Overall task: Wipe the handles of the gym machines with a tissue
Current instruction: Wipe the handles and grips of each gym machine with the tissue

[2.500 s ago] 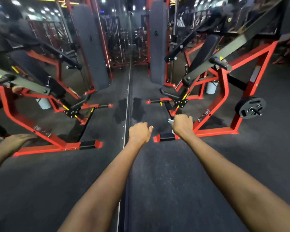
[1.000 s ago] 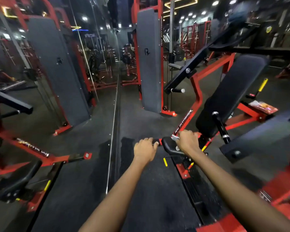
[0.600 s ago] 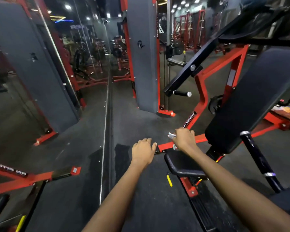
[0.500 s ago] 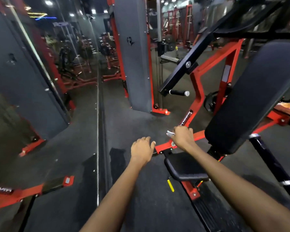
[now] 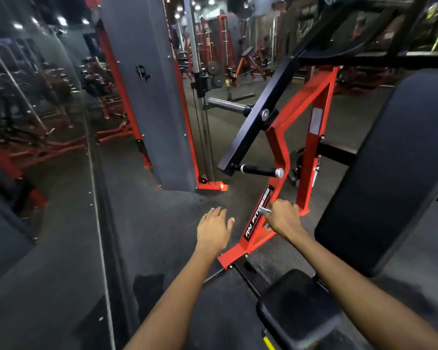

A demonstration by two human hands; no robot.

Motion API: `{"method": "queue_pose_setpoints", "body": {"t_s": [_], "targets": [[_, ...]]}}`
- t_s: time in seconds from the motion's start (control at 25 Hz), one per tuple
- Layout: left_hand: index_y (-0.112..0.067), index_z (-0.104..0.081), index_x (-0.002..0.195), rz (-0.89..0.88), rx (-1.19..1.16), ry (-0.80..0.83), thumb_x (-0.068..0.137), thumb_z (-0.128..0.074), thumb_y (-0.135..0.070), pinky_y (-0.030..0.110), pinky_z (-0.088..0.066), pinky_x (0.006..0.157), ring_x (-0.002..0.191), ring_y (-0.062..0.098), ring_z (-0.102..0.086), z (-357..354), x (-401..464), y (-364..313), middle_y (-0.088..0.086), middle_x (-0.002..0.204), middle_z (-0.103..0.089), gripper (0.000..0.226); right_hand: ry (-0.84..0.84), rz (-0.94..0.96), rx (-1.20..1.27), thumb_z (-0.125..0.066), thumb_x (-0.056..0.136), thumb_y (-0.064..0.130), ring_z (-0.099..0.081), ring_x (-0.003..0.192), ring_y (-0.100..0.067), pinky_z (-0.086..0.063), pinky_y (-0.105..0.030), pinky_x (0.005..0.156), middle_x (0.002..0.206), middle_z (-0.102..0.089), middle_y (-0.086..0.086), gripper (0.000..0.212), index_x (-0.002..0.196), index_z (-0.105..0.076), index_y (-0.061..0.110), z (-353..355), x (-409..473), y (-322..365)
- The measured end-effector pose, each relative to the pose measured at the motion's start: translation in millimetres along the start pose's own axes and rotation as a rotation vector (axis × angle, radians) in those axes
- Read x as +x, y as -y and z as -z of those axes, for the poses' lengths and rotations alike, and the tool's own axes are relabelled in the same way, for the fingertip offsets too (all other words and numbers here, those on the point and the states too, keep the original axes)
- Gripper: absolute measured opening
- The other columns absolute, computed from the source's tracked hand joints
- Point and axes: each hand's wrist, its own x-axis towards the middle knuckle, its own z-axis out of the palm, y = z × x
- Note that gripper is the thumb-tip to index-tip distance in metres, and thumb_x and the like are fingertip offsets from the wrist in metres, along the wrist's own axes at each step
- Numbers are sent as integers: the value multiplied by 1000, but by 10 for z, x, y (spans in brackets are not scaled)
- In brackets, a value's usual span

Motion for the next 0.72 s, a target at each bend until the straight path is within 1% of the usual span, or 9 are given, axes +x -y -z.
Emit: {"method": "queue_pose_setpoints", "body": {"t_s": [0.12, 0.24, 0.36, 0.44, 0.52, 0.6, 0.72], "targets": [[-11, -42, 144, -41, 3, 15, 104, -33, -37, 32, -21, 115, 143, 21, -29, -189, 759, 256, 5, 152, -39, 48, 2, -43, 37, -51, 92, 36, -60, 105, -30, -41, -35, 85, 103, -67, -11, 29, 92, -66, 11, -299, 703, 60], [-12, -44, 142, -56, 19, 47, 104, -35, -37, 32, -23, 113, 141, 21, -32, -368, 1363, 427, 6, 149, -43, 47, 52, -88, 119, -54, 89, 30, -63, 98, -29, -43, -35, 79, 93, -70, -11, 21, 84, -63, 12, -575, 1271, 75], [-11, -44, 142, -120, 20, 59, 104, -35, -36, 33, -23, 114, 142, 22, -32, -453, 2117, 511, 7, 149, -43, 47, 25, -173, 332, -50, 92, 32, -64, 92, -34, -47, -38, 75, 92, -68, -16, 23, 88, -57, 11, -718, 1861, 41], [-10, -41, 144, -166, 4, 85, 104, -35, -36, 34, -22, 116, 143, 22, -29, -535, 2586, 543, 8, 151, -39, 48, -43, -216, 430, -49, 94, 26, -61, 92, -38, -46, -41, 74, 96, -65, -21, 23, 92, -56, 4, -777, 2158, 28], [-11, -36, 147, -214, -10, 75, 103, -36, -35, 34, -18, 118, 146, 22, -23, -668, 2995, 555, 8, 156, -31, 50, -110, -246, 408, -49, 91, 12, -57, 94, -39, -42, -42, 79, 98, -60, -23, 16, 94, -59, 0, -851, 2402, 3], [-12, -33, 149, -278, -25, 43, 103, -38, -33, 35, -13, 118, 148, 20, -16, -753, 3394, 550, 6, 160, -22, 51, -158, -275, 384, -50, 87, 5, -54, 93, -39, -40, -42, 83, 98, -56, -23, 15, 95, -61, -1, -888, 2599, -47], [-13, -31, 151, -421, -12, 38, 102, -39, -30, 37, -10, 119, 150, 20, -9, -928, 4082, 600, 3, 162, -15, 52, -218, -375, 358, -49, 89, 5, -55, 86, -40, -42, -41, 74, 100, -51, -20, 14, 94, -61, -2, -1000, 2923, -127]]}}
